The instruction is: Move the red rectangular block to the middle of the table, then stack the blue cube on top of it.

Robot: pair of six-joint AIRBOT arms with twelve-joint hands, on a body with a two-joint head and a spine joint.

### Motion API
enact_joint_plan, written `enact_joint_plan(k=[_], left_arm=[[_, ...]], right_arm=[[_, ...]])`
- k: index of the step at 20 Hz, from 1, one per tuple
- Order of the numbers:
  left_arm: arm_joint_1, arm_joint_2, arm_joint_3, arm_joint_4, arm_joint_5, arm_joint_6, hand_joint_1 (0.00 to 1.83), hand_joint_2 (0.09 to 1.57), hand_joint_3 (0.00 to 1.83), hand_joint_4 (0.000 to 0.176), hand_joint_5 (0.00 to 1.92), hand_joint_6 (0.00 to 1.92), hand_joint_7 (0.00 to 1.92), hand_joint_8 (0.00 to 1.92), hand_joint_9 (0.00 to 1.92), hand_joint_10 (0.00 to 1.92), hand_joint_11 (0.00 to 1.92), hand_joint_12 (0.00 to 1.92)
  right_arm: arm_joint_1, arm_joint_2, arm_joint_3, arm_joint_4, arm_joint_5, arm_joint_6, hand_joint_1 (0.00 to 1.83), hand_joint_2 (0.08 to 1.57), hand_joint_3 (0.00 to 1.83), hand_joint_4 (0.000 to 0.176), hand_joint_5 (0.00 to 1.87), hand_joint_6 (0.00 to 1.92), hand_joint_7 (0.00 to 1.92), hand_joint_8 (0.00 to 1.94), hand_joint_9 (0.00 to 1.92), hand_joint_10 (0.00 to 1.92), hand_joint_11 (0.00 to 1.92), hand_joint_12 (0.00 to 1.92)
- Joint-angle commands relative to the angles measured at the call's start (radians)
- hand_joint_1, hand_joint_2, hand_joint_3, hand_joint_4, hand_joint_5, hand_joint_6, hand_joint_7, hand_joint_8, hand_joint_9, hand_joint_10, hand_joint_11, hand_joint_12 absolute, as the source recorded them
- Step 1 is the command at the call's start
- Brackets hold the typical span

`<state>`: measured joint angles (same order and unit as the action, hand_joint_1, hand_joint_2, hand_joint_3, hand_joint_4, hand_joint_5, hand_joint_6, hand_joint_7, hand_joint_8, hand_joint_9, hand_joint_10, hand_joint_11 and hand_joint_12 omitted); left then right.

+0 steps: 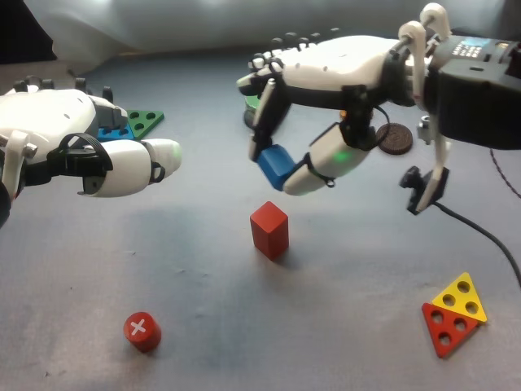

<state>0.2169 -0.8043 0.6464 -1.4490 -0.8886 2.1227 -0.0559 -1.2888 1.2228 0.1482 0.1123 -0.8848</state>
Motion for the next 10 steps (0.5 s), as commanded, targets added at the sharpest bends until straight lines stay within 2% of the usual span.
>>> enact_joint_plan(k=[1,2,3,4,5,7,8,9,10], left_arm=[[-0.010,0.011,0.003,0.068,-0.050,0.001,0.04,1.23,0.00,0.000,0.42,0.00,0.40,0.00,0.33,0.00,0.00,0.74],[-0.009,0.011,0.003,0.068,-0.050,0.001,0.03,1.23,0.00,0.000,0.42,0.00,0.40,0.00,0.34,0.00,0.00,0.74],[-0.008,0.011,0.003,0.068,-0.050,0.001,0.04,1.23,0.00,0.000,0.42,0.00,0.40,0.00,0.34,0.00,0.00,0.73],[-0.007,0.011,0.003,0.068,-0.050,0.001,0.04,1.23,0.00,0.000,0.42,0.00,0.40,0.00,0.34,0.00,0.00,0.73],[-0.007,0.011,0.003,0.066,-0.050,0.001,0.02,1.24,0.00,0.000,0.41,0.00,0.39,0.00,0.33,0.00,0.00,0.71],[-0.006,0.011,0.004,0.066,-0.050,0.001,0.02,1.24,0.00,0.000,0.41,0.00,0.39,0.00,0.33,0.00,0.00,0.71],[-0.005,0.011,0.005,0.066,-0.050,0.001,0.00,1.24,0.00,0.000,0.41,0.00,0.39,0.00,0.33,0.00,0.00,0.71],[-0.005,0.011,0.005,0.066,-0.050,0.001,0.01,1.24,0.00,0.000,0.41,0.00,0.39,0.00,0.33,0.00,0.00,0.72],[-0.004,0.011,0.005,0.066,-0.050,0.001,0.01,1.24,0.00,0.000,0.41,0.00,0.38,0.00,0.32,0.00,0.00,0.72]], right_arm=[[0.020,0.011,-0.004,0.004,0.109,0.030,1.07,1.07,0.00,0.115,1.07,0.85,0.18,0.00,0.00,0.00,0.00,0.00],[0.023,0.009,-0.004,0.004,0.105,0.048,1.08,1.06,0.00,0.111,1.08,0.85,0.18,0.00,0.00,0.00,0.00,0.00],[0.026,0.005,-0.005,0.004,0.103,0.081,1.08,1.06,0.00,0.121,1.09,0.83,0.17,0.00,0.00,0.00,0.00,0.00],[0.026,0.003,-0.006,0.004,0.103,0.098,1.08,1.06,0.00,0.122,1.09,0.83,0.17,0.00,0.00,0.00,0.00,0.00],[0.023,-0.002,-0.008,0.004,0.103,0.105,1.08,1.06,0.00,0.103,1.08,0.84,0.19,0.00,0.00,0.00,0.00,0.00],[0.014,-0.006,-0.012,0.003,0.116,0.116,1.08,1.07,0.00,0.099,1.07,0.87,0.19,0.00,0.00,0.00,0.00,0.00],[0.008,-0.008,-0.014,0.003,0.120,0.116,1.08,1.07,0.00,0.082,1.06,0.88,0.18,0.00,0.00,0.00,0.00,0.00],[0.003,-0.009,-0.014,0.002,0.124,0.116,1.09,1.07,0.00,0.076,1.07,0.86,0.18,0.00,0.00,0.00,0.00,0.00],[-0.001,-0.009,-0.014,0.002,0.129,0.116,1.09,1.06,0.00,0.088,1.09,0.83,0.20,0.00,0.00,0.00,0.00,0.00]])
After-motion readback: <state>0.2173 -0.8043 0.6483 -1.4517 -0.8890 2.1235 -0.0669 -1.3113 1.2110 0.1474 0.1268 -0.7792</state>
